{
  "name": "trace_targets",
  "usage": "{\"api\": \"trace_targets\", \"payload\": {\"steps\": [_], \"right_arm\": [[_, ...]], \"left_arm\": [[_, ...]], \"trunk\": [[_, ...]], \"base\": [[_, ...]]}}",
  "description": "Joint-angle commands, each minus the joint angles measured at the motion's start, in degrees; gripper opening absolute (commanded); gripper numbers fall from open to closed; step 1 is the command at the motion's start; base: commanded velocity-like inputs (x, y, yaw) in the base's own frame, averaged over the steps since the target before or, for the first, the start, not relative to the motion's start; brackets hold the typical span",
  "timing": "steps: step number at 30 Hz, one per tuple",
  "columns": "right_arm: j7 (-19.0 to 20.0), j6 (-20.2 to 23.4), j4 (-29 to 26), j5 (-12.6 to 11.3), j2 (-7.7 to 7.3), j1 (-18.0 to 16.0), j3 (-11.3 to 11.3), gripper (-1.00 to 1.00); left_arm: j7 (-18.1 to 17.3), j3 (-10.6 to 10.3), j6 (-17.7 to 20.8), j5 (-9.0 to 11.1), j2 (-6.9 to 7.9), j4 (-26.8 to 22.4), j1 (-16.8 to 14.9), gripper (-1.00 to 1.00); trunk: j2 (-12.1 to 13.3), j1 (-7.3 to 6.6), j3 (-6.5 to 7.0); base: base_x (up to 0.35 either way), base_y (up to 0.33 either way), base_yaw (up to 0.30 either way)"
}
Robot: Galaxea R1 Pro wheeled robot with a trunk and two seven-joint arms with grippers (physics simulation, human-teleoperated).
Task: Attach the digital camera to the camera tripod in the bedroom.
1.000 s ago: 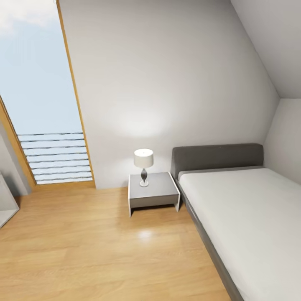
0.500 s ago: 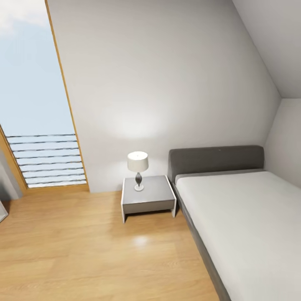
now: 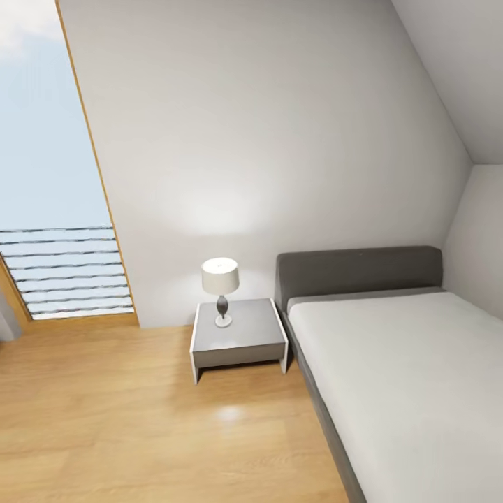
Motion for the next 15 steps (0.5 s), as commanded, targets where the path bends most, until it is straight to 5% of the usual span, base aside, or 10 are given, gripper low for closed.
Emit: {"api": "trace_targets", "payload": {"steps": [1,15], "right_arm": [[0.0,-0.3,0.1,0.0,0.0,0.0,0.0,1.0],[0.0,-0.3,0.1,0.0,0.0,0.0,0.0,1.0]], "left_arm": [[0.0,0.1,-0.1,0.3,-0.01,-0.1,0.0,1.0],[0.0,0.1,-0.1,0.3,-0.01,-0.1,0.0,1.0]], "trunk": [[0.0,0.02,-0.03],[0.0,0.02,-0.03]], "base": [[0.215,-0.154,0.0],[0.165,-0.114,0.0]]}}
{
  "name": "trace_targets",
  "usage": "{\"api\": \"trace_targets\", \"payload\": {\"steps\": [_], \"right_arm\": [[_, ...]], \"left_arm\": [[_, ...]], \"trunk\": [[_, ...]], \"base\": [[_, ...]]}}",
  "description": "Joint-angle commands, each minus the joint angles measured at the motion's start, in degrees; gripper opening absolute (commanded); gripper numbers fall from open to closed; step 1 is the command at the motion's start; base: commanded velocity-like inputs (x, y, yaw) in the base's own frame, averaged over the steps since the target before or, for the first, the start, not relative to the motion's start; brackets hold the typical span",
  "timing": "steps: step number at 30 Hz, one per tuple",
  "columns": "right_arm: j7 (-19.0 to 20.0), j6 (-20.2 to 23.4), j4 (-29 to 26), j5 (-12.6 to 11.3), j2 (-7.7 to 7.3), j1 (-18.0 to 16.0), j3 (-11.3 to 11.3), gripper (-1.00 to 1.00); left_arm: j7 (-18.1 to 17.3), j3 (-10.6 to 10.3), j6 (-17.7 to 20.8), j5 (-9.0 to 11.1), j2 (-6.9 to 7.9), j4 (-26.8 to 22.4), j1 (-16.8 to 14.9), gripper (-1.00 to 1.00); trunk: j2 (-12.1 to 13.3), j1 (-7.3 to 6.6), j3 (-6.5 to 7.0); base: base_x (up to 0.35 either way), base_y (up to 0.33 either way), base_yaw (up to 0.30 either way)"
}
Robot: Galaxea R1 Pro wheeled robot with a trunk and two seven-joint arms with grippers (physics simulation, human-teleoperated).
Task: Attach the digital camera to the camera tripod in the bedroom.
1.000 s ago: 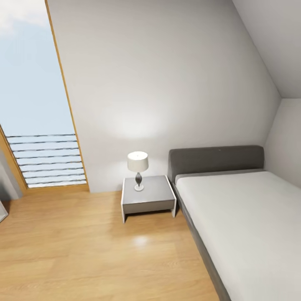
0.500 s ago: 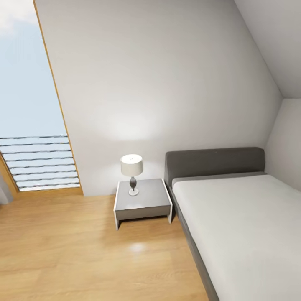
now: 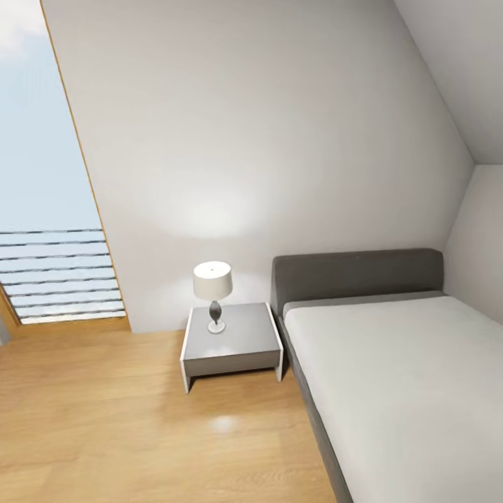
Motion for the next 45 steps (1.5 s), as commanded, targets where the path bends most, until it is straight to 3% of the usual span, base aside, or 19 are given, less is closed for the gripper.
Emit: {"api": "trace_targets", "payload": {"steps": [1,28,45], "right_arm": [[0.0,-0.3,0.1,0.0,0.0,0.0,0.0,1.0],[0.0,-0.4,0.1,-0.1,0.0,0.0,0.0,1.0],[0.0,-0.4,0.1,-0.1,0.0,0.0,0.0,1.0]], "left_arm": [[0.0,0.0,-0.1,0.3,-0.01,-0.1,0.0,1.0],[0.0,0.0,-0.1,0.3,-0.06,-0.1,0.0,1.0],[0.0,0.1,-0.1,0.3,-0.1,-0.1,0.0,1.0]], "trunk": [[0.0,0.01,-0.03],[0.0,0.01,-0.03],[0.0,0.01,-0.03]], "base": [[0.039,-0.025,0.0],[0.003,-0.003,0.0],[-0.13,0.0,0.0]]}}
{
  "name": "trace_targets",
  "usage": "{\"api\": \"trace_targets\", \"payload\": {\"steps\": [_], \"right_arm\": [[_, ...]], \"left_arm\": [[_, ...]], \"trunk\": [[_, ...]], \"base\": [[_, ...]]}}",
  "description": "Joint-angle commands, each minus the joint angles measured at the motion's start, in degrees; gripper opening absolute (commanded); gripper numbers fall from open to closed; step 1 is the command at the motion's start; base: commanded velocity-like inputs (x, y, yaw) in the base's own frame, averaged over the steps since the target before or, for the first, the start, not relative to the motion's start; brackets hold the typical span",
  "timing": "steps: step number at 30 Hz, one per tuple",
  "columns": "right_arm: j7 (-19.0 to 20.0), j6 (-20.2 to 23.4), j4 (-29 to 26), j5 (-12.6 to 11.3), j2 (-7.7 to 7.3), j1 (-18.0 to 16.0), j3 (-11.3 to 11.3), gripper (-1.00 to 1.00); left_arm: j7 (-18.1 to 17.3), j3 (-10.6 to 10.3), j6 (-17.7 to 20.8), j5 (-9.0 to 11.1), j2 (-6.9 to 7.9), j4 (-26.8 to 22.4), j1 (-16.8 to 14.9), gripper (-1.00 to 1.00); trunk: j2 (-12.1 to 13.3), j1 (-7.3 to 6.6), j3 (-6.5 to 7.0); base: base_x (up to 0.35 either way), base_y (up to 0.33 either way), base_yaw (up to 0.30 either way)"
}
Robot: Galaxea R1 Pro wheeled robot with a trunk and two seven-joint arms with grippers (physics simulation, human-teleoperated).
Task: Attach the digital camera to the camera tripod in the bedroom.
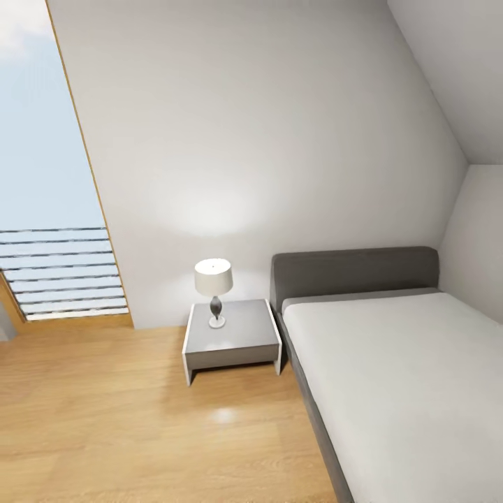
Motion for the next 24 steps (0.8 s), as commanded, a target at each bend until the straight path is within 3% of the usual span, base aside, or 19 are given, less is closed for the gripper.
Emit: {"api": "trace_targets", "payload": {"steps": [1,24], "right_arm": [[0.0,-0.3,0.1,0.0,0.0,0.0,0.0,1.0],[0.0,-0.3,0.1,0.0,-0.04,0.0,0.0,1.0]], "left_arm": [[0.0,0.1,-0.1,0.3,-0.01,-0.1,0.0,1.0],[0.0,0.1,-0.1,0.3,-0.02,0.0,0.0,1.0]], "trunk": [[0.0,0.0,-0.03],[0.0,0.0,-0.03]], "base": [[-0.008,0.0,0.0],[-0.133,0.0,0.0]]}}
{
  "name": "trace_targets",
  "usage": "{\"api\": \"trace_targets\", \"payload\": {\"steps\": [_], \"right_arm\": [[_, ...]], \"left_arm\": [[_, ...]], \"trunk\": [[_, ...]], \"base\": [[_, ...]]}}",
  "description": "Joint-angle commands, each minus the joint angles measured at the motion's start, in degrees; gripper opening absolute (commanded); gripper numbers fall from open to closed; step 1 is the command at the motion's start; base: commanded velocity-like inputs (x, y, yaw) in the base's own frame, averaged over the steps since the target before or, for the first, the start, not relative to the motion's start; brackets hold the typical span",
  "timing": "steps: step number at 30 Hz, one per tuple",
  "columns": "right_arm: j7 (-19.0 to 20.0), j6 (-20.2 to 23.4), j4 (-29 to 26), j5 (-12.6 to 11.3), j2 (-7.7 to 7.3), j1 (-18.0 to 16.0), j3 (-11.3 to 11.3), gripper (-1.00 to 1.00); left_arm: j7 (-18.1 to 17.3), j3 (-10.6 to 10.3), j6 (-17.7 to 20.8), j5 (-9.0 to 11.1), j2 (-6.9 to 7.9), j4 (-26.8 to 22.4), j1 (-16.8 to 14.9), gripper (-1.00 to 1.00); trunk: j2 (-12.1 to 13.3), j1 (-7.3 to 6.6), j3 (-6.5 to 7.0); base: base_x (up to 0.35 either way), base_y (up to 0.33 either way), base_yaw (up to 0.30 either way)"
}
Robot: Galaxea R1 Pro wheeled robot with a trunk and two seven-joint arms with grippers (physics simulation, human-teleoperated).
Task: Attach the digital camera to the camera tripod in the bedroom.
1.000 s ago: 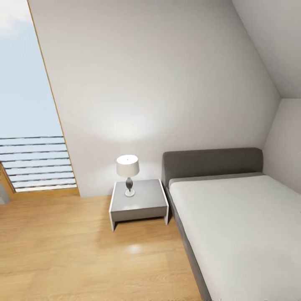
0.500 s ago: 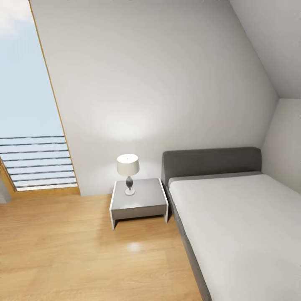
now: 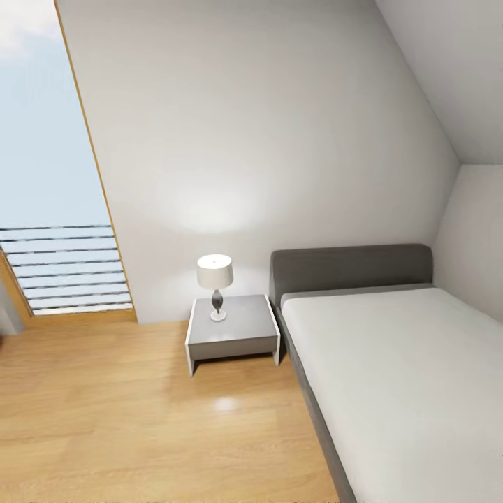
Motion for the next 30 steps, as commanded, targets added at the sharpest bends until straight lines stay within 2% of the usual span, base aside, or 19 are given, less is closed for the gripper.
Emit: {"api": "trace_targets", "payload": {"steps": [1,30], "right_arm": [[0.0,-0.3,0.1,0.0,-0.02,0.0,0.0,1.0],[0.0,-0.4,0.1,0.0,0.01,0.0,0.0,1.0]], "left_arm": [[0.0,0.0,-0.1,0.3,-0.01,-0.1,0.0,1.0],[0.0,0.0,-0.1,0.3,0.0,-0.1,0.0,1.0]], "trunk": [[0.0,0.0,-0.03],[0.0,0.0,-0.03]], "base": [[-0.023,0.0,0.0],[-0.003,0.0,-0.012]]}}
